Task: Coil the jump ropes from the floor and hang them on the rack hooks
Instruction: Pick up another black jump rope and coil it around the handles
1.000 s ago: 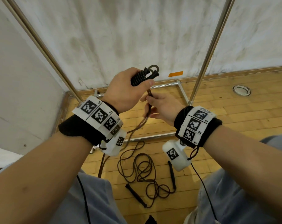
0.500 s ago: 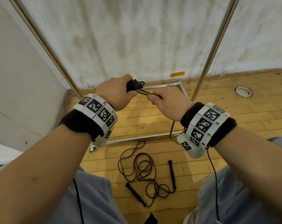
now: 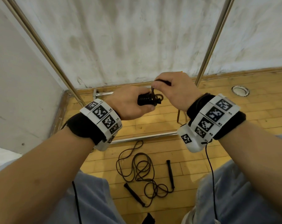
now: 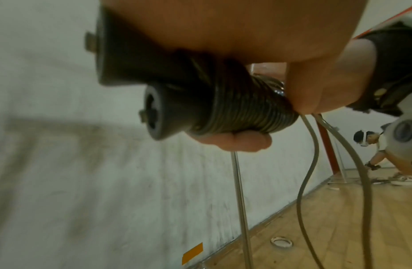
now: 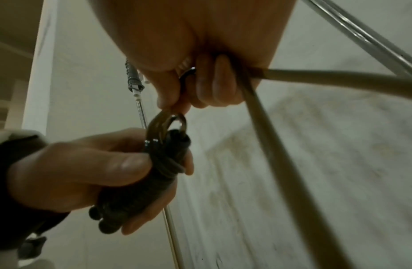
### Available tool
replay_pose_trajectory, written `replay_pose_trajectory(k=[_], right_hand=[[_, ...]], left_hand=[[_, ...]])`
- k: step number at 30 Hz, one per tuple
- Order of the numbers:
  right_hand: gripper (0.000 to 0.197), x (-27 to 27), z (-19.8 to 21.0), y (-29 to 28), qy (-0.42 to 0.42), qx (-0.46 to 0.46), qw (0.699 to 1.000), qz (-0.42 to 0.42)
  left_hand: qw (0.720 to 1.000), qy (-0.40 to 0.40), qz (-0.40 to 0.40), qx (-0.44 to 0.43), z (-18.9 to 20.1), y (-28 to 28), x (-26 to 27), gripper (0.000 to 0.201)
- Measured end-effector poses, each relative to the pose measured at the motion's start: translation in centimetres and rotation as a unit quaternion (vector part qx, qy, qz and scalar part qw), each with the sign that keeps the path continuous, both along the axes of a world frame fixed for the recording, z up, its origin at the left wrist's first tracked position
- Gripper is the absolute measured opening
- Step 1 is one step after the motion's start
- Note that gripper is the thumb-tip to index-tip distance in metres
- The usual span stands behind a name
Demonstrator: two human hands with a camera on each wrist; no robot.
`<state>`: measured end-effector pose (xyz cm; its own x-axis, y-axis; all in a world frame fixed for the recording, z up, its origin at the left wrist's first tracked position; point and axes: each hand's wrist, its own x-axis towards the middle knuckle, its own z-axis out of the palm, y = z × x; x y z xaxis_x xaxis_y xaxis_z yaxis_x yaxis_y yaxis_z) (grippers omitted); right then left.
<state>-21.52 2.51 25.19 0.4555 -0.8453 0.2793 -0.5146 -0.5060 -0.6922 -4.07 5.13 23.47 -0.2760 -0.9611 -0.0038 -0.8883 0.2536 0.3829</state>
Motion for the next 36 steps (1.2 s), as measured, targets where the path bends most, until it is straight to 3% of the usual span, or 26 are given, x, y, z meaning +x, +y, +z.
replay_pose_trajectory(k=[5, 10, 16, 19, 22, 25, 29, 33, 36], right_hand=[[0.019, 0.3, 0.2, 0.2, -0.038, 0.043, 0.998, 0.011], [0.019, 0.1, 0.4, -0.2, -0.130, 0.114, 0.985, -0.006], [0.020, 0.2, -0.1, -0.4, -0.316, 0.277, 0.907, 0.028], [0.023, 0.6, -0.6, -0.3, -0.359, 0.326, 0.873, 0.056], [0.033, 1.1, -1.4, 0.2, -0.362, 0.343, 0.864, 0.069], [0.032, 1.6, -1.6, 0.6, -0.346, 0.343, 0.871, 0.064], [0.031, 2.4, -1.5, 0.9, -0.294, 0.294, 0.909, 0.031], [0.036, 3.0, -1.6, 1.4, -0.170, 0.156, 0.973, -0.030], [0.034, 3.3, -1.7, 1.5, -0.075, 0.090, 0.992, -0.037]], left_hand=[[0.998, 0.033, 0.007, -0.045, 0.4, 1.0, -1.2, 0.052], [0.993, 0.070, 0.020, -0.092, 0.5, 1.4, -1.2, 0.020], [0.979, 0.158, 0.034, -0.127, 2.0, 2.1, -1.5, 0.026], [0.964, 0.217, 0.064, -0.137, 2.4, 2.3, -1.8, 0.025], [0.953, 0.262, 0.085, -0.124, 2.8, 2.5, -2.1, 0.026], [0.948, 0.269, 0.102, -0.139, 2.9, 2.5, -2.1, 0.029], [0.943, 0.239, 0.146, -0.180, 2.3, 1.7, -1.6, 0.033], [0.941, 0.222, 0.167, -0.192, 1.6, 0.8, -1.5, 0.034], [0.941, 0.209, 0.185, -0.192, 1.0, 0.1, -1.4, 0.036]])
